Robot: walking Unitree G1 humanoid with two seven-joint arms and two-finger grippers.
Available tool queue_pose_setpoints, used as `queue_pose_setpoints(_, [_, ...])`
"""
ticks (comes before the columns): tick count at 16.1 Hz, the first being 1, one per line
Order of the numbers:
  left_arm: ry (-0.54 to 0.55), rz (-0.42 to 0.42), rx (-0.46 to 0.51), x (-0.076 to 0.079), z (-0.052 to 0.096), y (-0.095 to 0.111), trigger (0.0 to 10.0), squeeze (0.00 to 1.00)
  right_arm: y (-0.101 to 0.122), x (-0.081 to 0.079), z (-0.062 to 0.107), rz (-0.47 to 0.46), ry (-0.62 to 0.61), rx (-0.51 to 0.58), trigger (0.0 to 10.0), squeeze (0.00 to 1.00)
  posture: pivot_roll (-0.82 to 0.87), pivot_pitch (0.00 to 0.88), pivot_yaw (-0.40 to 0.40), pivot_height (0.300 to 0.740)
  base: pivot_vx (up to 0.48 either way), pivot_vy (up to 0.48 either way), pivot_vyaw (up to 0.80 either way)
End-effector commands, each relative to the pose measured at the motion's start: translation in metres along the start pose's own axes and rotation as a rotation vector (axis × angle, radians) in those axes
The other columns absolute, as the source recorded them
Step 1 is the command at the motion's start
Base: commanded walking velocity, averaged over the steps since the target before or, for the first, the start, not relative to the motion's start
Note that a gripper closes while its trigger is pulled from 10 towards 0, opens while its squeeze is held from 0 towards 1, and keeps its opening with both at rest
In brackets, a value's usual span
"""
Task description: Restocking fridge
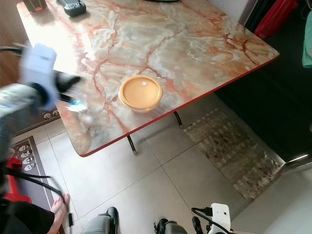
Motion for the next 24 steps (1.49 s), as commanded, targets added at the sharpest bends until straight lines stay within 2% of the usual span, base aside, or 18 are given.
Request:
queue_pose_setpoints(1, [0.089,0.009,0.032,-0.02,0.004,0.005,0.0,0.0,-0.012,0.005,0.004,-0.001,-0.009,-0.04,10.0,0.0,0.21,0.243,-0.099,0.74,0.0,0.0,0.0])
queue_pose_setpoints(2, [0.291,0.025,-0.027,-0.068,0.014,-0.018,0.0,0.0,-0.012,0.004,0.004,-0.005,-0.008,-0.039,10.0,0.0,0.21,0.242,-0.098,0.74,0.0,0.0,0.0])
queue_pose_setpoints(5, [0.485,0.032,-0.077,-0.114,0.029,-0.048,0.0,0.0,-0.012,0.004,0.003,-0.004,-0.008,-0.04,10.0,0.0,0.22,0.241,-0.101,0.74,0.0,0.0,0.0])
queue_pose_setpoints(6, [0.521,0.099,-0.129,-0.128,0.034,-0.083,1.6,0.0,-0.012,0.004,0.003,-0.002,-0.008,-0.041,10.0,0.0,0.22,0.241,-0.099,0.74,0.0,0.0,0.0])
queue_pose_setpoints(7, [0.554,0.115,-0.212,-0.134,0.04,-0.121,10.0,0.0,-0.012,0.004,0.003,-0.002,-0.007,-0.042,10.0,0.0,0.21,0.239,-0.099,0.74,0.0,0.0,0.0])
queue_pose_setpoints(8, [0.547,0.164,-0.252,-0.13,0.044,-0.15,10.0,0.0,-0.012,0.004,0.003,-0.004,-0.007,-0.042,10.0,0.0,0.21,0.241,-0.101,0.74,0.0,0.0,0.0])
queue_pose_setpoints(9, [0.532,0.198,-0.289,-0.12,0.047,-0.179,10.0,0.0,-0.012,0.004,0.003,-0.003,-0.005,-0.043,10.0,0.0,0.22,0.245,-0.104,0.74,0.0,0.0,0.0])
queue_pose_setpoints(10, [0.507,0.203,-0.334,-0.107,0.05,-0.205,10.0,0.0,-0.012,0.004,0.003,-0.001,-0.003,-0.043,10.0,0.0,0.21,0.246,-0.105,0.74,0.0,0.0,0.0])
queue_pose_setpoints(11, [0.483,0.2,-0.365,-0.098,0.052,-0.221,10.0,0.0,-0.012,0.004,0.003,-0.001,-0.002,-0.043,10.0,0.0,0.21,0.247,-0.105,0.74,0.0,0.0,0.0])
queue_pose_setpoints(13, [0.369,0.179,-0.493,-0.049,0.063,-0.288,10.0,0.0,-0.011,0.003,0.003,-0.01,-0.001,-0.037,10.0,0.0,0.2,0.241,-0.104,0.74,0.0,0.0,0.0])
queue_pose_setpoints(14, [0.352,0.16,-0.499,-0.043,0.063,-0.293,10.0,0.0,-0.011,0.003,0.003,-0.012,-0.003,-0.037,10.0,0.0,0.2,0.24,-0.104,0.74,0.0,0.0,0.0])
queue_pose_setpoints(15, [0.3,0.151,-0.516,-0.025,0.063,-0.308,10.0,0.0,-0.01,0.003,0.003,-0.015,-0.005,-0.036,10.0,0.0,0.2,0.238,-0.103,0.74,0.0,0.0,0.0])
queue_pose_setpoints(16, [0.257,0.077,-0.544,-0.014,0.063,-0.319,10.0,0.0,-0.01,0.003,0.003,-0.016,-0.007,-0.037,10.0,0.0,0.19,0.236,-0.1,0.74,0.0,0.0,0.0])
queue_pose_setpoints(17, [0.227,0.047,-0.589,-0.004,0.064,-0.33,10.0,0.0,-0.01,0.004,0.003,-0.017,-0.01,-0.037,10.0,0.0,0.19,0.228,-0.1,0.74,0.0,0.0,0.0])
queue_pose_setpoints(19, [0.189,0.048,-0.66,0.013,0.068,-0.348,10.0,0.0,-0.011,0.004,0.003,-0.019,-0.014,-0.04,10.0,0.0,0.18,0.212,-0.083,0.74,0.0,0.0,0.0])
queue_pose_setpoints(21, [0.112,-0.027,-0.722,0.036,0.076,-0.367,10.0,0.0,-0.013,0.005,0.003,-0.052,-0.03,-0.033,10.0,0.0,0.16,0.2,-0.065,0.74,0.0,0.0,0.0])
queue_pose_setpoints(23, [0.109,-0.019,-0.75,0.042,0.081,-0.373,10.0,0.0,-0.014,0.005,0.004,-0.063,-0.031,-0.031,10.0,0.0,0.16,0.194,-0.06,0.74,0.0,0.0,0.0])
queue_pose_setpoints(24, [0.105,0.015,-0.775,0.047,0.087,-0.379,10.0,0.0,-0.015,0.004,0.004,-0.065,-0.031,-0.035,10.0,0.0,0.16,0.19,-0.054,0.74,0.0,0.0,0.0])
Point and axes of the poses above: a point about 5 cm out from each wrist's last joint towards the gripper, its own z axis pointing back from the gripper into the wrist, its own y axis along the axis of the wrist's last joint, x = y × z, the point moved 3 cm from there along -z, pointing out of the wrist towards the gripper, and after that the axes turned 1 degree about -z, right-handed, at the moved point
